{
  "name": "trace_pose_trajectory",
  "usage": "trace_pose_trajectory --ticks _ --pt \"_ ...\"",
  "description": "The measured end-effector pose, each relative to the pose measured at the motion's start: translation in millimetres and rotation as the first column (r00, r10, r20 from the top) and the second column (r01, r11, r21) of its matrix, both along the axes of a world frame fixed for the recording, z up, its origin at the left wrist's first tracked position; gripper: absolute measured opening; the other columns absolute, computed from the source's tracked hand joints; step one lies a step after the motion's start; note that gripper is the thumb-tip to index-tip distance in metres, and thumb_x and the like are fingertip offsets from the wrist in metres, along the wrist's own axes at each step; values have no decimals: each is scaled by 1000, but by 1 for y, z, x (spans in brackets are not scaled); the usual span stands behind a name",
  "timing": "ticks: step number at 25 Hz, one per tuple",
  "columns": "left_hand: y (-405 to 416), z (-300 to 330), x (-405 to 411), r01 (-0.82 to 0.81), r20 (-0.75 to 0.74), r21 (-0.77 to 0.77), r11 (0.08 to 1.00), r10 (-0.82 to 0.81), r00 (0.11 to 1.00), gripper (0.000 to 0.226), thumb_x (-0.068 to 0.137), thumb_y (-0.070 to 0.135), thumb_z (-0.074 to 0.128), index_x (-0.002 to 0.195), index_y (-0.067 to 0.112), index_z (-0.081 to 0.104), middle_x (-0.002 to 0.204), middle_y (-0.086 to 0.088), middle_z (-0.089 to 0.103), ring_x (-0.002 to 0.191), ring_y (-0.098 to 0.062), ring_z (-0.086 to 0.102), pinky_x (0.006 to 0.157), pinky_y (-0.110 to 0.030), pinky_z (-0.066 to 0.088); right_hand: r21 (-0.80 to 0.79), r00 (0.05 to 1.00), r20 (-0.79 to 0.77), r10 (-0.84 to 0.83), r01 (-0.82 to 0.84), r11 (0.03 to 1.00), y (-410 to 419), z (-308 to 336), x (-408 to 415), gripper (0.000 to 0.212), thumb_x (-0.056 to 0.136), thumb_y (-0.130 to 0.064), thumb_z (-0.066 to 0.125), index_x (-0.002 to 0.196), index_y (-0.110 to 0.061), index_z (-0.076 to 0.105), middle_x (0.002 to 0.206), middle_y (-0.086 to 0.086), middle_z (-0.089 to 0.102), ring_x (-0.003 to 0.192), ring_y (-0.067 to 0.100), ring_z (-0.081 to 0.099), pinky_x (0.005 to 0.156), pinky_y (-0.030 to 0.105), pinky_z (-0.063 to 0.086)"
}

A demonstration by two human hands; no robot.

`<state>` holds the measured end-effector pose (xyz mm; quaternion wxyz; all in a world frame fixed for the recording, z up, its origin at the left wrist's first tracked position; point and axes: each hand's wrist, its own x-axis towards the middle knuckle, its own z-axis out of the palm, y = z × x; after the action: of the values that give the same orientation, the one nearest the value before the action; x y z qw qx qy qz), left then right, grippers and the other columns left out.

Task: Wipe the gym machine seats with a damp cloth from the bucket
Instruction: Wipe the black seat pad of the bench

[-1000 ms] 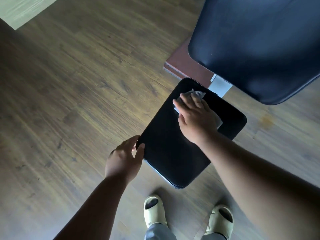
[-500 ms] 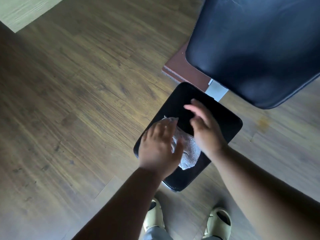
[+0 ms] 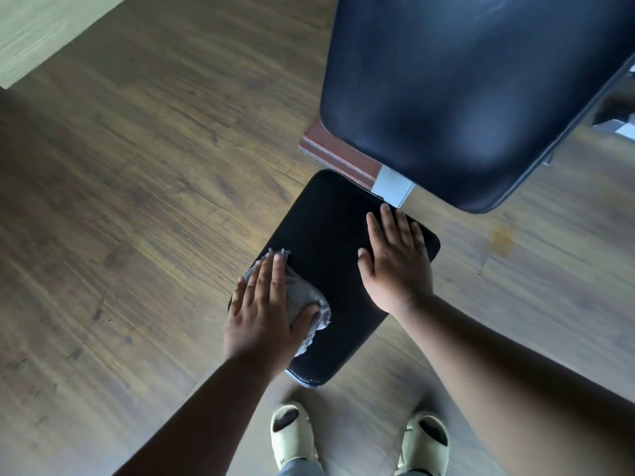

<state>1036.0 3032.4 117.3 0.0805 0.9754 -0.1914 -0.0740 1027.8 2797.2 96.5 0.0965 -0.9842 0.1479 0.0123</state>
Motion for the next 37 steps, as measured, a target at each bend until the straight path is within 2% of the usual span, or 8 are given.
trace_pose_trajectory --ticks 4,10,15,18,25,28,31,37 --pt "-65 2 56 42 1 -16 999 -42 999 80 92 64 29 155 15 19 163 -8 20 150 -21 16 122 -37 8 63 998 50 -27 24 998 -4 1 1 66 94 -36 21 155 -10 25 164 8 18 151 24 13 123 38 4" --pt "-124 -2 127 389 -25 48 920 -389 921 75 98 55 34 158 15 13 166 -4 11 152 -18 6 120 -33 1 100 992 123 -39 27 995 -5 -2 0 69 89 -32 19 151 -8 35 161 8 27 150 24 21 123 41 11" --pt "-69 4 96 88 -66 -112 990 -96 993 69 92 55 40 154 31 21 161 5 25 146 -17 26 115 -37 25 69 1000 20 -12 11 998 -7 -2 0 65 94 -27 33 156 -12 21 165 6 15 152 22 10 123 38 4" --pt "-15 9 43 -22 -74 -156 988 10 997 69 90 55 37 153 31 24 158 3 30 144 -18 29 116 -37 24 48 1000 -9 0 1 999 -7 -2 1 66 95 -27 33 157 -12 17 165 6 11 152 22 8 123 39 3" --pt "-35 6 -57 -37 21 -210 977 42 999 62 94 41 45 146 6 45 153 -11 42 143 -25 37 118 -43 26 77 1000 9 11 -11 997 -7 -2 -1 65 95 -27 34 156 -11 18 165 6 13 152 23 8 123 39 3" --pt "-83 4 -61 62 -25 -171 983 -67 997 68 95 49 49 151 11 38 158 -6 33 148 -20 27 121 -41 21 113 999 37 5 -9 994 -10 -4 1 65 94 -25 37 155 -11 22 165 6 16 152 23 10 123 38 4" --pt "-87 2 -65 204 51 -102 974 -199 979 72 90 49 59 147 7 44 154 -9 41 143 -23 37 117 -43 31 141 999 27 32 -35 989 -13 -5 -1 65 94 -23 38 156 -11 20 165 7 14 152 23 8 122 38 3" --pt "-4 10 -101 194 11 -43 980 -194 981 83 71 26 86 144 10 50 151 -5 46 136 -23 47 104 -45 47 236 938 -236 255 -200 951 -45 25 -8 63 100 -26 30 157 -14 6 166 4 -4 152 18 -4 123 34 0"
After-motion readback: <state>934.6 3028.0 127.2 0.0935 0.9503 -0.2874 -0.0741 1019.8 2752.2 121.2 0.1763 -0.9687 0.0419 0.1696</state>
